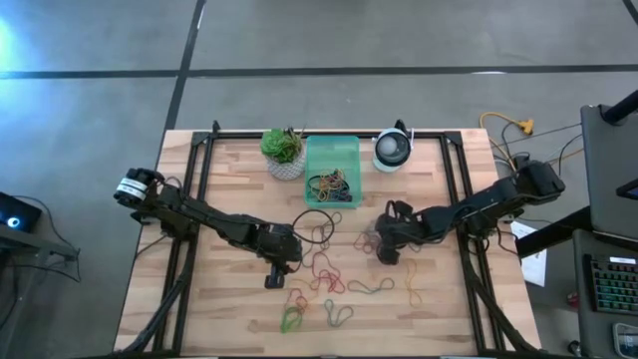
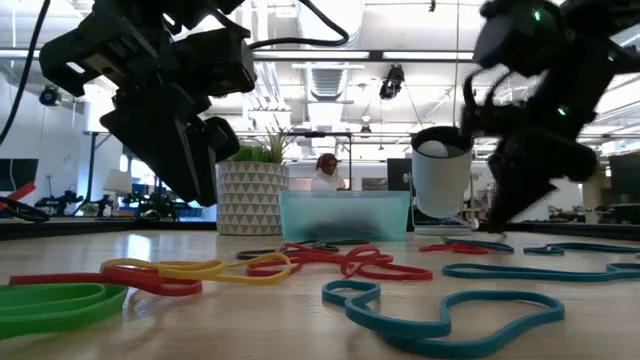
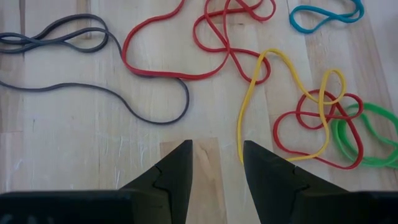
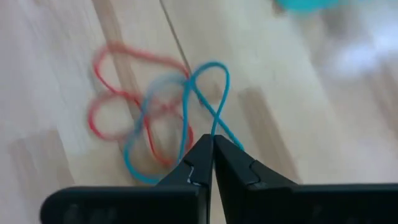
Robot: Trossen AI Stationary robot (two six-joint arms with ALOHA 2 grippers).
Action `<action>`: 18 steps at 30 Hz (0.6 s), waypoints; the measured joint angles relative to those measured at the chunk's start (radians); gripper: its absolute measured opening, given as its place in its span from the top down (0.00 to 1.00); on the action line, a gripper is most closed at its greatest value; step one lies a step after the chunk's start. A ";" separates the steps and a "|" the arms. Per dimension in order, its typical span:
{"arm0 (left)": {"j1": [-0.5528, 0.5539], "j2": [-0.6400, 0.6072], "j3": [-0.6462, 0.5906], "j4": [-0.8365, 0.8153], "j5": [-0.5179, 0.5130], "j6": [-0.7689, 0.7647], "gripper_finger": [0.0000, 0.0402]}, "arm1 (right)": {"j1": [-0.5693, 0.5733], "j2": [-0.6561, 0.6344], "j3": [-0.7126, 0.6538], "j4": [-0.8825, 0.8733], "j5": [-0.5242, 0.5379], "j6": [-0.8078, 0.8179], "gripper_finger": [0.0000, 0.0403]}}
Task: Pick and place rubber bands into bin
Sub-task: Put the blue rubber band into the green bin
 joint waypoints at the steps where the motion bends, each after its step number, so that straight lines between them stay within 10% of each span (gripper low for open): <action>1: 0.000 0.000 0.000 -0.001 0.000 0.000 0.69 | 0.000 -0.007 0.006 0.003 0.010 -0.012 0.98; 18: 0.000 0.000 0.000 0.011 0.000 0.002 0.69 | -0.022 -0.080 0.280 0.023 0.381 -0.436 0.98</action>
